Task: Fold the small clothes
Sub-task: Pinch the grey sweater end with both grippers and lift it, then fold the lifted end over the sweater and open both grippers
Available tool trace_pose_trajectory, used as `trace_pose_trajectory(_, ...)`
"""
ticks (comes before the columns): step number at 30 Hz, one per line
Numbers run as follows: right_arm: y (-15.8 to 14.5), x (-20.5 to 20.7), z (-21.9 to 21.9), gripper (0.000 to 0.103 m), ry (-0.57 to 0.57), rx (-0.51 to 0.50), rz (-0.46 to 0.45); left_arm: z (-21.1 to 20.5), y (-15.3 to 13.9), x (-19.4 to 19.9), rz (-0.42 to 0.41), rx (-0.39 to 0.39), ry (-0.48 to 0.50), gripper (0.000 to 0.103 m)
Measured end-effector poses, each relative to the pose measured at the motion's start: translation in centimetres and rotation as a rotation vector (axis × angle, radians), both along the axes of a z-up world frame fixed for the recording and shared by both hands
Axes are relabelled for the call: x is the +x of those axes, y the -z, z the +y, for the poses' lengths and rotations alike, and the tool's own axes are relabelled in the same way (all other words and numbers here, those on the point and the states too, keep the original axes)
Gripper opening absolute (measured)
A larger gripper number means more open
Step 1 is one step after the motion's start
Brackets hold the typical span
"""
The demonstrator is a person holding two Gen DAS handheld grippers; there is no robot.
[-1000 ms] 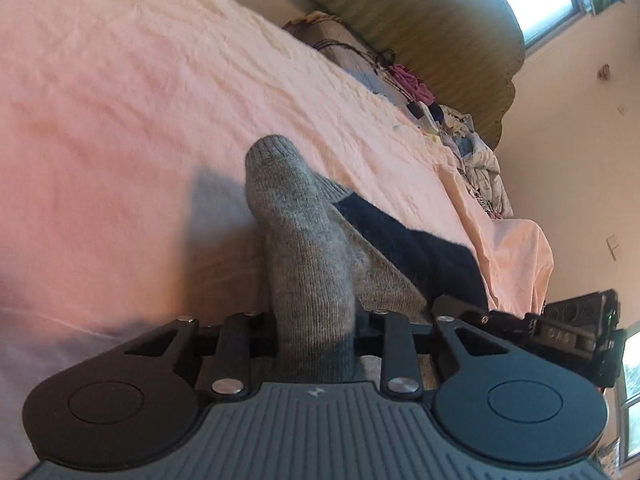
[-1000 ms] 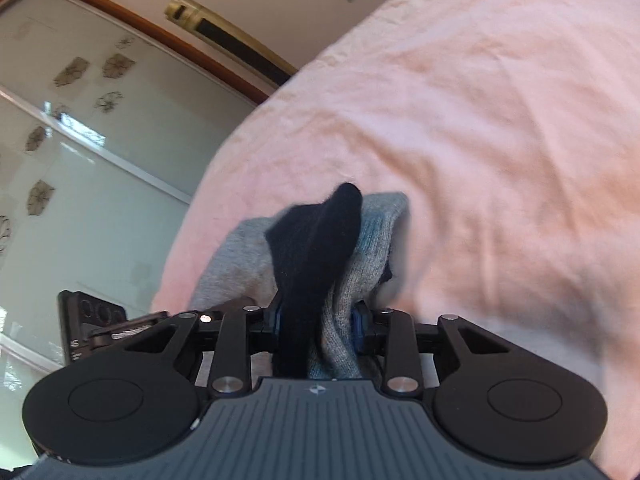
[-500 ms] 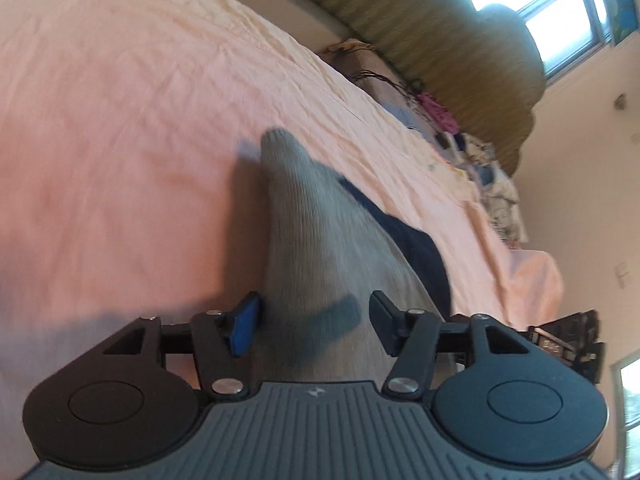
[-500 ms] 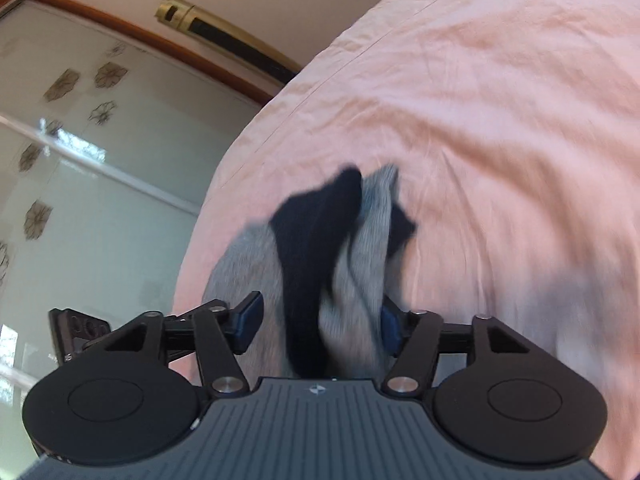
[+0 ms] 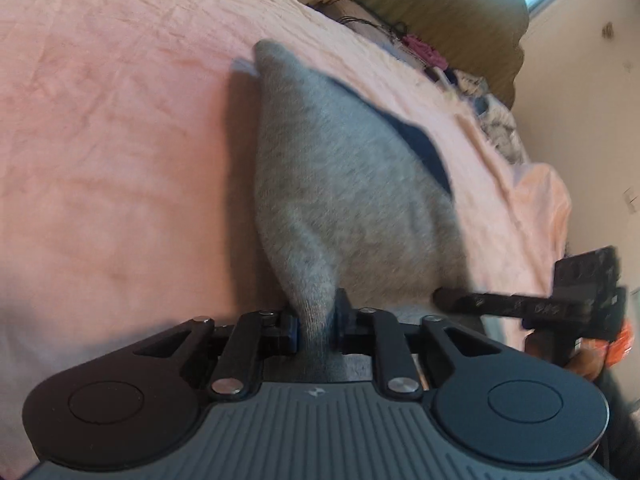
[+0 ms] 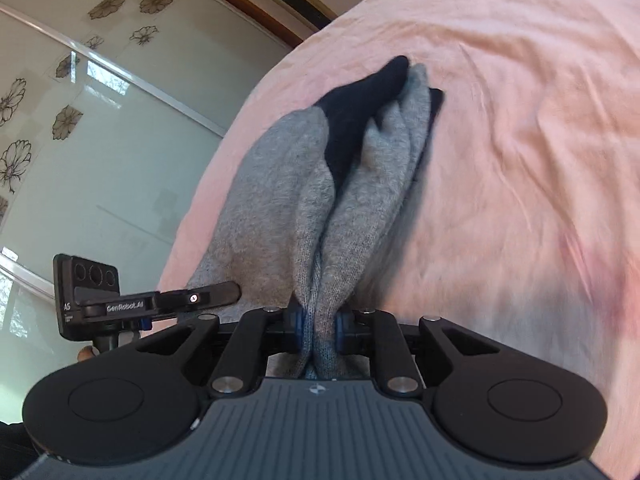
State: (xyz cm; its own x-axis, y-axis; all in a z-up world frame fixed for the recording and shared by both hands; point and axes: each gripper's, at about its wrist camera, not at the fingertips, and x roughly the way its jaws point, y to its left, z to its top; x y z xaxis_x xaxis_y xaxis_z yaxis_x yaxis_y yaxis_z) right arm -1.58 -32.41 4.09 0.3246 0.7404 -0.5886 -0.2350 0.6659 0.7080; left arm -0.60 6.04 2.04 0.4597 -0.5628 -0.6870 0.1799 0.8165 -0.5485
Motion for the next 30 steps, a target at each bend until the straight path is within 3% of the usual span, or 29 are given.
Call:
trace_pose_trajectory(1,0.4,-0.4,-0.3,0.021,0.015,0.008,-0.004,0.2,-0.4,-0.6,-0.019,0.006,-0.002,0.022)
trace_pose_trajectory(3,0.1,-0.5,-1.3,0.034,0.047,0.054,0.025,0.3,-2.3,-1.6,-0.075,0.078,-0.024,0.028)
trace_pose_trajectory(4,-0.6,-0.5,-2.0,0.045,0.083,0.056,0.017,0.0,-3.6,-2.1,-0.142,0.121,-0.039,0.030)
trace_pose_trajectory(5,-1.8,-0.6,-2.8,0.053,0.138,0.058,-0.030,-0.6,-4.8,-2.5,-0.217,0.181,-0.050,0.040)
trace_pose_trajectory(7,-4.1,0.1,-3.2,0.056,0.194,0.061,-0.126,-3.2,-6.5,-1.7,-0.355,0.309,-0.074,0.059)
trace_pose_trajectory(9,-6.0,2.0,-1.7,0.056,0.202,0.050,-0.169,-6.3,-6.7,-0.3,-0.443,0.345,-0.046,0.059)
trace_pose_trajectory(10,-6.6,3.2,-0.4,0.056,0.184,0.049,-0.192,-8.0,-6.0,0.8,-0.446,0.358,-0.022,0.059)
trace_pose_trajectory(12,-7.0,5.9,2.6,0.063,0.143,0.032,-0.215,-10.2,-3.7,3.3,-0.361,0.405,-0.010,0.059)
trace_pose_trajectory(14,-5.7,8.1,5.2,0.082,0.126,-0.068,-0.203,-10.6,-1.8,3.1,-0.426,0.463,-0.007,0.061)
trace_pose_trajectory(15,-4.5,9.0,5.7,0.080,0.115,-0.117,-0.186,-10.9,-1.4,2.7,-0.455,0.493,0.010,0.061)
trace_pose_trajectory(16,-3.2,9.3,5.5,0.072,0.107,-0.122,-0.200,-11.0,-1.2,2.4,-0.469,0.498,0.011,0.061)
trace_pose_trajectory(17,-2.6,9.2,4.5,0.066,0.120,-0.076,-0.226,-11.0,-1.1,2.4,-0.472,0.493,0.009,0.061)
trace_pose_trajectory(20,-1.6,9.6,2.5,0.039,0.184,0.004,-0.146,-11.4,-1.1,2.6,-0.481,0.489,0.002,0.063)
trace_pose_trajectory(22,-2.0,9.3,2.4,0.033,0.179,-0.025,-0.148,-11.7,-1.0,2.5,-0.489,0.502,0.003,0.064)
trace_pose_trajectory(24,-3.5,8.1,2.5,0.042,0.201,-0.034,-0.137,-11.8,-1.0,2.5,-0.490,0.499,-0.003,0.064)
trace_pose_trajectory(26,-5.2,6.1,2.9,0.060,0.194,-0.019,-0.195,-11.9,-0.9,2.6,-0.491,0.500,-0.004,0.064)
trace_pose_trajectory(28,-5.4,4.8,3.1,0.072,0.173,0.007,-0.191,-12.0,-0.8,2.6,-0.492,0.506,-0.005,0.064)
trace_pose_trajectory(30,-3.3,5.0,3.4,0.071,0.160,-0.054,-0.117,-12.2,-0.7,2.4,-0.496,0.514,-0.003,0.065)
